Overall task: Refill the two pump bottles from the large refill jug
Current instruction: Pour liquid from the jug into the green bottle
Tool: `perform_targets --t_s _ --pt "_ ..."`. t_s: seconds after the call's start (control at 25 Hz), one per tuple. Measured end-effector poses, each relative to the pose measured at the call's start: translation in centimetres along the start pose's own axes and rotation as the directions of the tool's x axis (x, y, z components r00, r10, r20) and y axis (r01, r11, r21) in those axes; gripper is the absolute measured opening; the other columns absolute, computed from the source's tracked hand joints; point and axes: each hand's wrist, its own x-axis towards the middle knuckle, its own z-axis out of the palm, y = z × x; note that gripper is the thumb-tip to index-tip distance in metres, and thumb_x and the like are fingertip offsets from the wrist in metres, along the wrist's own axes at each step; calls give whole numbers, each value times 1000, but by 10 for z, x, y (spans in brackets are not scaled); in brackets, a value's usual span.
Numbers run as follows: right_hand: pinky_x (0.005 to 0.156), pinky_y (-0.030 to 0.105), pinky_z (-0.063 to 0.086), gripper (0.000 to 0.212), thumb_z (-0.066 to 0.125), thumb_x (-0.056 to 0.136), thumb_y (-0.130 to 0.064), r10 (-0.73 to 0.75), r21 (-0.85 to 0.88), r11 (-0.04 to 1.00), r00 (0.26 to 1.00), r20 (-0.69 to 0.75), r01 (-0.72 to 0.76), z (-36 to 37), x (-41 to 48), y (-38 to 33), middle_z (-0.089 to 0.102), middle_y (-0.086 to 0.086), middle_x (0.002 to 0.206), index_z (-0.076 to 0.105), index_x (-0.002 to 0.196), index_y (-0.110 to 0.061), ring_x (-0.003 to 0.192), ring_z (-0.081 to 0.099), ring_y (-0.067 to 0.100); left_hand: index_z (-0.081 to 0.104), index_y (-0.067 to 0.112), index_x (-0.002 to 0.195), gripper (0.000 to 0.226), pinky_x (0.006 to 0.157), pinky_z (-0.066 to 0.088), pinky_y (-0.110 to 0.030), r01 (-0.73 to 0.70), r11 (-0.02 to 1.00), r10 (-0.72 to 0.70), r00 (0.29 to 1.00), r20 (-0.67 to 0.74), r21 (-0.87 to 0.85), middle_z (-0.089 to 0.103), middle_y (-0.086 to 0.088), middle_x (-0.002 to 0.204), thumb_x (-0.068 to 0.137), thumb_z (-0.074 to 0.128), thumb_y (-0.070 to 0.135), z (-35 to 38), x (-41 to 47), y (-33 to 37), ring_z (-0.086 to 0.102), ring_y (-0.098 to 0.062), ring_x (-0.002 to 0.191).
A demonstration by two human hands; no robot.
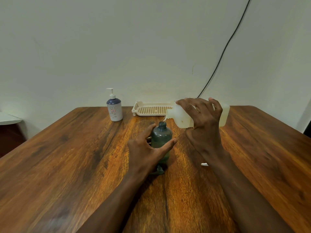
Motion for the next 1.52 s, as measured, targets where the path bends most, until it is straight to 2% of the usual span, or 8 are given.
perform_targets --t_s 0.44,0.72,1.4,1.52 --pt "115 55 28 91 86 61 -2 -7 -6 1000 1000 1 7 -1 0 1 65 11 135 51 142 -24 128 56 34 61 15 140 90 82 57 -10 8 1000 -8 1000 -1 -12 72 -3 128 70 82 67 -1 0 1 64 1 104" --pt "116 56 29 94 88 62 -2 -11 -4 1000 1000 1 11 -2 0 0 64 12 135 47 142 -26 129 54 34 61 15 140 89 80 54 -6 11 1000 -11 1000 3 -3 73 -4 128 70 83 65 -2 0 1 64 1 102" --pt "117 50 24 92 90 61 -3 -14 -23 1000 1000 -12 14 -2 -1 1 63 11 136 53 142 -23 130 52 31 61 15 140 90 79 53 -4 11 1000 -11 1000 7 0 72 -4 129 69 82 66 -2 -1 1 64 0 103" --pt "116 53 26 91 89 62 -2 -16 -11 1000 1000 -9 16 -2 -1 0 64 11 136 52 142 -24 130 53 32 61 15 140 89 78 51 -2 7 1000 -7 1000 8 -4 72 -5 129 69 83 65 -2 -1 2 64 0 102"
